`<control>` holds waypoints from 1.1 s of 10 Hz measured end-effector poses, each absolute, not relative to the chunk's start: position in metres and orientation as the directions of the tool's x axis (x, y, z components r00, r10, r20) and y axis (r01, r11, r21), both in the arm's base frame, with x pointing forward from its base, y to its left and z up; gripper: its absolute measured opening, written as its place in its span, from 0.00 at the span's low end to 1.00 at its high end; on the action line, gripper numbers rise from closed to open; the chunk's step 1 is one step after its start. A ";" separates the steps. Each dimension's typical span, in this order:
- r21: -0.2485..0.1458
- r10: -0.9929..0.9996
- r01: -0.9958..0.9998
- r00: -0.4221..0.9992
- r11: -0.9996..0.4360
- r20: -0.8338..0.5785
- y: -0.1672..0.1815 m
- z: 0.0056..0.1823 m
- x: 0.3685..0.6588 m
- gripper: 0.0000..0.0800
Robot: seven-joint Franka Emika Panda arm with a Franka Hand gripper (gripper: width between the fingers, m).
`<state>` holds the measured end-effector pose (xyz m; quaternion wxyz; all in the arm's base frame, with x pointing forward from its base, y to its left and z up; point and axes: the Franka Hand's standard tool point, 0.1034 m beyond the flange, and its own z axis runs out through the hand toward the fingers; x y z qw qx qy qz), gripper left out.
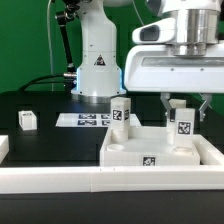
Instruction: Assemble square table
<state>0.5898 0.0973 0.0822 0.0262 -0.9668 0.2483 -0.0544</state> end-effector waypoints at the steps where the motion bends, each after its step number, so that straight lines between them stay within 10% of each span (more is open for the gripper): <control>1: -0.091 -0.555 -0.548 0.828 -0.831 0.082 0.096 0.082 0.590 0.36; 11: -0.132 -0.956 -0.948 0.293 -0.289 -0.012 0.091 0.081 0.592 0.36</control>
Offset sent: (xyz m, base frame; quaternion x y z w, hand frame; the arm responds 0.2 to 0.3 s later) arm 0.0017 -0.0028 -0.0066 0.0191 -0.0250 0.1690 0.9851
